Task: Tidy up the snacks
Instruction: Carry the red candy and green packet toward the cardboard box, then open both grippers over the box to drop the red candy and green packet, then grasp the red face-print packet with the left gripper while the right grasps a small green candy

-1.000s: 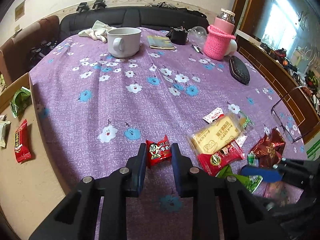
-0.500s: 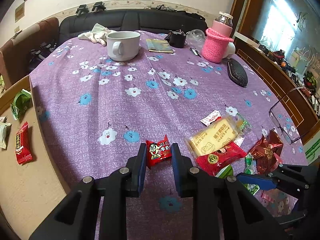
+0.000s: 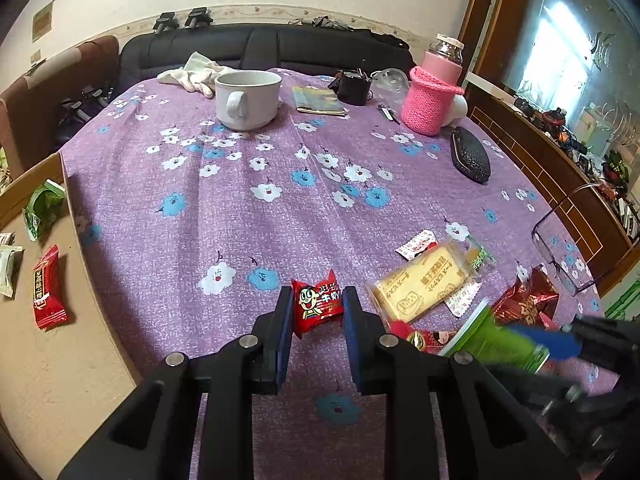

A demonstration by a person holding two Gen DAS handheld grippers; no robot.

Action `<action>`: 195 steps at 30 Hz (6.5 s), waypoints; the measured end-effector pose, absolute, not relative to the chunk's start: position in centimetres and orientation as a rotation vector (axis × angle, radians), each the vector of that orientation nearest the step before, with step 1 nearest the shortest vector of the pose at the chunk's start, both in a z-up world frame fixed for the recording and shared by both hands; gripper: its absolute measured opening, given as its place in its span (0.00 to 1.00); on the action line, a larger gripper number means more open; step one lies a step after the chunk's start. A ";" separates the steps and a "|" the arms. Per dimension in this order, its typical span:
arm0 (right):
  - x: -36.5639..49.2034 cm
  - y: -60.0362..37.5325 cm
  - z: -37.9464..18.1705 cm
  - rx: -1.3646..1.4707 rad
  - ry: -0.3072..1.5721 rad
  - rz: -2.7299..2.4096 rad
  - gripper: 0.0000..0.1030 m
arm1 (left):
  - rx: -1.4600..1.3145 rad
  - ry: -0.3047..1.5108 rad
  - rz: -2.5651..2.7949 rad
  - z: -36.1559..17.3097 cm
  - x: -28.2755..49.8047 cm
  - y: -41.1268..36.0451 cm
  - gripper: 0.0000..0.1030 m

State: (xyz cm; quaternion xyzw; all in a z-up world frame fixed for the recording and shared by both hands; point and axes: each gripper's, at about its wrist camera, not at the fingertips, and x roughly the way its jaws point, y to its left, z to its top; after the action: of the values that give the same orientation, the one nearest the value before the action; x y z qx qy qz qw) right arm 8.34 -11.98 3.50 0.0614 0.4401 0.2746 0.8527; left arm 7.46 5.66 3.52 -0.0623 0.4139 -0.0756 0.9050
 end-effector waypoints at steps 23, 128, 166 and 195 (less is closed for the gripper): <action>8.8 -12.4 5.0 0.318 0.902 0.592 0.40 | -0.203 0.758 -0.131 8.2 2.8 9.3 0.22; 10.8 -17.2 4.1 0.405 0.951 0.536 0.42 | -0.077 0.914 -0.145 6.9 0.2 5.7 0.35; 10.6 -19.4 2.7 0.472 1.074 0.476 0.42 | 0.199 1.058 -0.515 2.1 3.4 -3.1 0.61; 9.0 -12.9 -0.1 0.066 1.140 0.406 0.41 | 0.070 0.968 -0.260 1.7 1.2 0.5 0.50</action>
State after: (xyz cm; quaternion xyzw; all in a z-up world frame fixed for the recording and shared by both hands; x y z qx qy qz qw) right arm 9.00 -12.91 -0.13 0.0310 0.5357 0.1906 0.8220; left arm 1.19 0.51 1.68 0.0335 0.4639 -0.1245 0.8765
